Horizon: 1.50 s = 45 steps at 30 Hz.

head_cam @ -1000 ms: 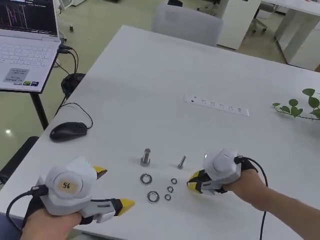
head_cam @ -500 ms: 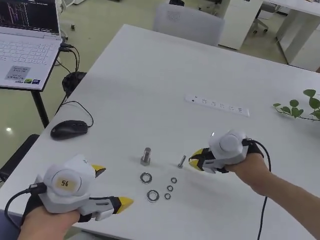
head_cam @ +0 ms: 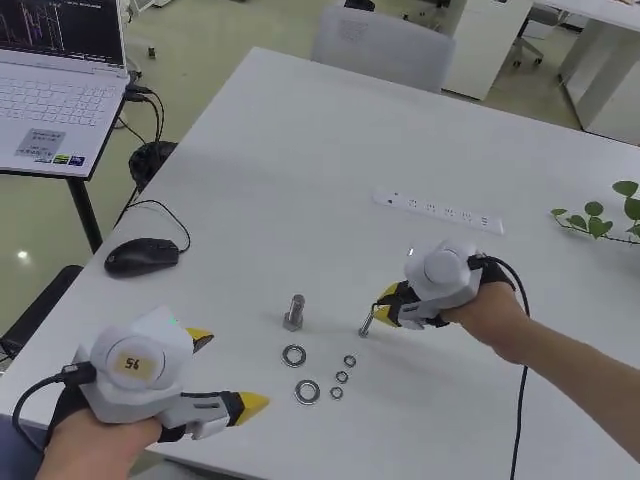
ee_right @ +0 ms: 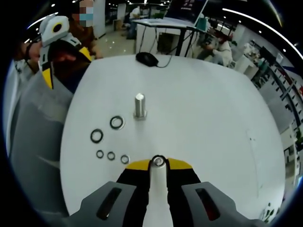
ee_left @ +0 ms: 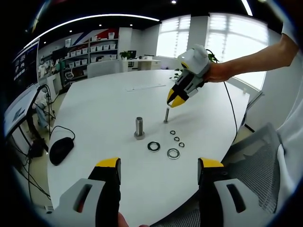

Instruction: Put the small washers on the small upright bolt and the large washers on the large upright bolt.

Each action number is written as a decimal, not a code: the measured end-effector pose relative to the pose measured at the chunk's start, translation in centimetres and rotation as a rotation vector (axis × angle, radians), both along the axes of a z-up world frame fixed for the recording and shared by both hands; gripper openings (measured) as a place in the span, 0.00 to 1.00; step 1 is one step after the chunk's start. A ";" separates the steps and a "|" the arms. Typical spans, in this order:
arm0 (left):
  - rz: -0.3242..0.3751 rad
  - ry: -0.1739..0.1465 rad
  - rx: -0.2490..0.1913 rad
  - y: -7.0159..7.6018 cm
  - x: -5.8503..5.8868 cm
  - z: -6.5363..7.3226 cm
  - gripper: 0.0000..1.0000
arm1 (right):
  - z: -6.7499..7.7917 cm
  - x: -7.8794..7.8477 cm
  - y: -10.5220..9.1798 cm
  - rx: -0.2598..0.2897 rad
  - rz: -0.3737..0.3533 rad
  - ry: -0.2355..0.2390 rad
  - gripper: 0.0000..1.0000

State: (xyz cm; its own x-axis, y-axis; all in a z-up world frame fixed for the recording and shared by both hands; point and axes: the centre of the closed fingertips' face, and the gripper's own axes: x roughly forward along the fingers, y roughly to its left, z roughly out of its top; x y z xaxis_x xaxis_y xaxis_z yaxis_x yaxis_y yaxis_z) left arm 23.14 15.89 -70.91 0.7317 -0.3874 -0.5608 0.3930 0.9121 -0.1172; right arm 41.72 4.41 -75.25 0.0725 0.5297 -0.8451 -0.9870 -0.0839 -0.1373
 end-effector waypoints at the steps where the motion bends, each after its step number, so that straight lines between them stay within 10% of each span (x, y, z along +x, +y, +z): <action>1: 0.001 0.000 0.000 0.0 0.0 0.0 0.65 | -0.1 0.0 0.0 -0.007 0.006 -0.003 0.13; 45: 0.011 0.005 -0.005 0.3 -0.1 -0.2 0.65 | -2.6 0.0 0.1 -0.137 0.074 -0.006 0.13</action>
State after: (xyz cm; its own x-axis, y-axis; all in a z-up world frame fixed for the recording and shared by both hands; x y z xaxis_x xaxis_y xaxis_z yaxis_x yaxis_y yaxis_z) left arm 23.00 16.19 -71.13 0.7332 -0.3822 -0.5624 0.3828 0.9156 -0.1233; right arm 41.72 4.53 -77.89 0.0426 0.4134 -0.9096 -0.9767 -0.1746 -0.1251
